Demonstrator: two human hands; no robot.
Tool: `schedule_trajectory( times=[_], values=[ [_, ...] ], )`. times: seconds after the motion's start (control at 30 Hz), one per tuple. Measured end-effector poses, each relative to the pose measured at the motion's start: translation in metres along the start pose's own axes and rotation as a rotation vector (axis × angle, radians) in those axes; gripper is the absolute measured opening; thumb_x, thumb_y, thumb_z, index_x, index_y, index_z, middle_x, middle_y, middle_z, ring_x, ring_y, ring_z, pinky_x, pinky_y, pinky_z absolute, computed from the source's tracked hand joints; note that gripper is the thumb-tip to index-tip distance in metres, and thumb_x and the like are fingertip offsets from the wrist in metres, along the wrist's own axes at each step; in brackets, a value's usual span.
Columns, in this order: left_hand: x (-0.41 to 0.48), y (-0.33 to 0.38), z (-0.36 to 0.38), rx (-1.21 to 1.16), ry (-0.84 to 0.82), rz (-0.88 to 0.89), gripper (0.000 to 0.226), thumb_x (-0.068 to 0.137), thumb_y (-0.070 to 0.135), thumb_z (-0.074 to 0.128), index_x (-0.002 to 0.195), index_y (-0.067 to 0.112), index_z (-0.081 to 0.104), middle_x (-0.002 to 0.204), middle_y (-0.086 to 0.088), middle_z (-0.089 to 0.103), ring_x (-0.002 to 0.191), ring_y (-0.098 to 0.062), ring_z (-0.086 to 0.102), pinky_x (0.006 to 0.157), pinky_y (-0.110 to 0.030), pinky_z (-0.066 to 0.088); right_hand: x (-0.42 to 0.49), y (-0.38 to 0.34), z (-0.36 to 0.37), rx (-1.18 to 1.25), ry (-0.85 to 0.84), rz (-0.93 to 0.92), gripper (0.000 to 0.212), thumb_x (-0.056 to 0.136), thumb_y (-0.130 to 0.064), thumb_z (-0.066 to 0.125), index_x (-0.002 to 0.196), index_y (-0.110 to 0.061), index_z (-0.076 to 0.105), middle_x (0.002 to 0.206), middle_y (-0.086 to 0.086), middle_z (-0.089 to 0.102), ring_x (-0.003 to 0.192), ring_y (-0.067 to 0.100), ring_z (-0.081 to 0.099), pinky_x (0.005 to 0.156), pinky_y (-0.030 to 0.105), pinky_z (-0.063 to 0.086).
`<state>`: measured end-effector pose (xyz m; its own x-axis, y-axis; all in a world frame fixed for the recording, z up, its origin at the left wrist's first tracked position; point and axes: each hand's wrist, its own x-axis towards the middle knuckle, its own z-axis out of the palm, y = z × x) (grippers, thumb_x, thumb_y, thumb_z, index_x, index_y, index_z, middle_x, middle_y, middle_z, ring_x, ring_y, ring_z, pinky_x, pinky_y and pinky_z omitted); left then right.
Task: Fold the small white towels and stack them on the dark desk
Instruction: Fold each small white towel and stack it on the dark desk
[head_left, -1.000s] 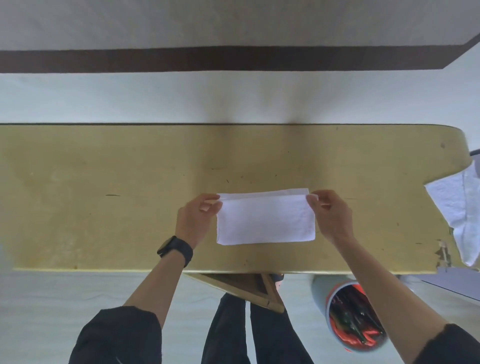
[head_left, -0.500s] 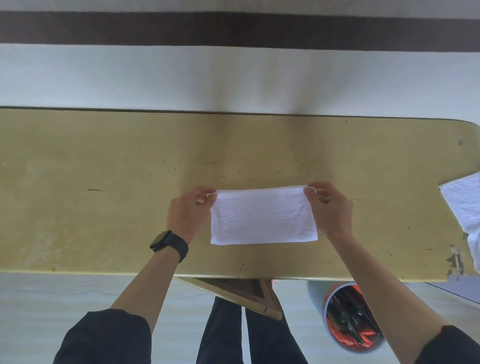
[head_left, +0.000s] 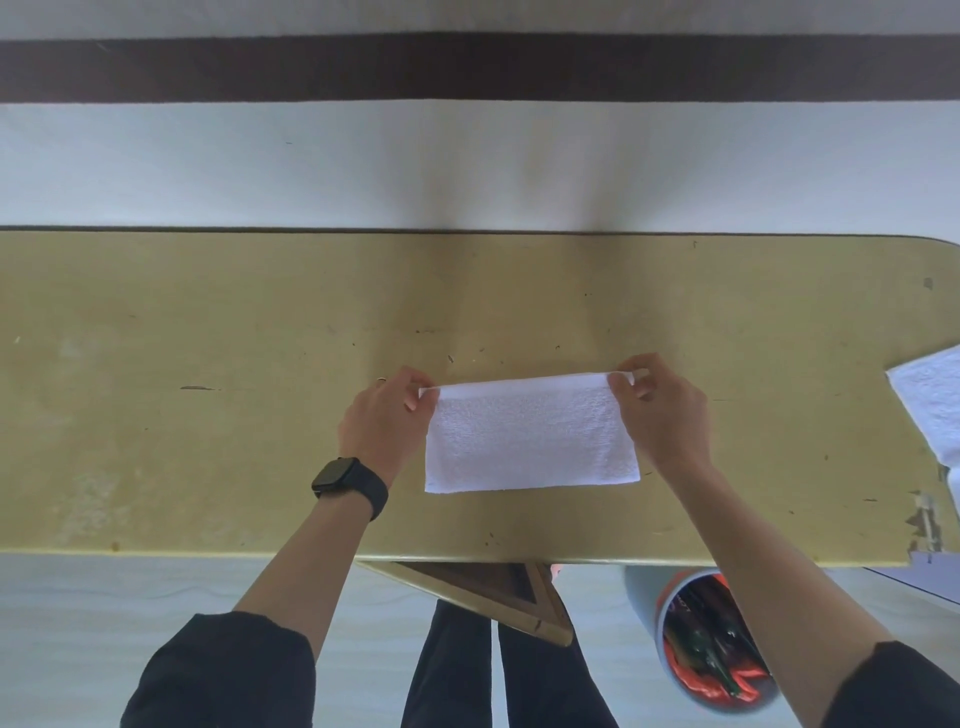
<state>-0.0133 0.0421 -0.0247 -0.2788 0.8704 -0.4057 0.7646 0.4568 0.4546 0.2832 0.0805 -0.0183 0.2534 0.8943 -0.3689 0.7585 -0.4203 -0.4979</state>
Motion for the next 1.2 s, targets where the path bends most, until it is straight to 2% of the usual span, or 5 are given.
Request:
schedule_trajectory(
  times=[0.47,0.57,0.8,1.0,1.2],
  values=[
    [-0.014,-0.001,-0.001,0.143,0.053,0.155,0.029,0.098,0.041,0.05,0.125,0.031,0.051,0.114,0.002,0.057,0.091,-0.023,0.062,0.07,-0.039,0.056,-0.028,0.0,-0.005,-0.274,0.057,-0.152,0.03,0.095,-0.037,0.054,0.121,-0.023,0.055,0.119,0.002,0.054,0.102,0.027,0.052,0.08,0.037,0.044],
    [-0.031,-0.001,0.018,0.248,0.23,0.371,0.045,0.097,0.036,0.05,0.136,0.015,0.049,0.133,-0.013,0.056,0.114,-0.033,0.056,0.086,-0.043,0.053,-0.064,-0.002,0.01,-0.212,0.137,-0.209,0.033,0.092,-0.034,0.058,0.122,-0.018,0.058,0.121,0.005,0.054,0.106,0.027,0.047,0.085,0.038,0.042],
    [-0.036,-0.018,0.066,0.409,0.06,0.582,0.055,0.101,0.043,0.033,0.155,0.032,0.026,0.164,-0.002,0.02,0.151,-0.026,0.016,0.12,-0.051,0.014,-0.106,0.005,0.063,-0.308,0.132,-0.116,0.037,0.093,-0.037,0.038,0.124,-0.021,0.052,0.137,0.002,0.046,0.111,0.03,0.046,0.086,0.043,0.04],
    [-0.048,-0.021,0.059,0.442,0.078,0.443,0.05,0.101,0.045,0.03,0.148,0.029,0.034,0.162,0.002,0.025,0.149,-0.024,0.021,0.118,-0.055,0.008,-0.09,-0.001,0.063,-0.359,0.081,-0.168,0.043,0.097,-0.045,0.031,0.129,-0.022,0.048,0.147,-0.002,0.039,0.131,0.024,0.039,0.107,0.048,0.026],
    [-0.084,-0.018,0.042,0.441,0.158,0.305,0.037,0.094,0.045,0.041,0.124,0.034,0.059,0.12,-0.002,0.061,0.106,-0.029,0.056,0.104,-0.049,0.036,-0.032,-0.049,0.064,-0.408,0.031,-0.426,0.043,0.095,-0.042,0.031,0.125,-0.024,0.056,0.148,-0.006,0.044,0.145,0.02,0.023,0.112,0.049,0.018]
  ],
)
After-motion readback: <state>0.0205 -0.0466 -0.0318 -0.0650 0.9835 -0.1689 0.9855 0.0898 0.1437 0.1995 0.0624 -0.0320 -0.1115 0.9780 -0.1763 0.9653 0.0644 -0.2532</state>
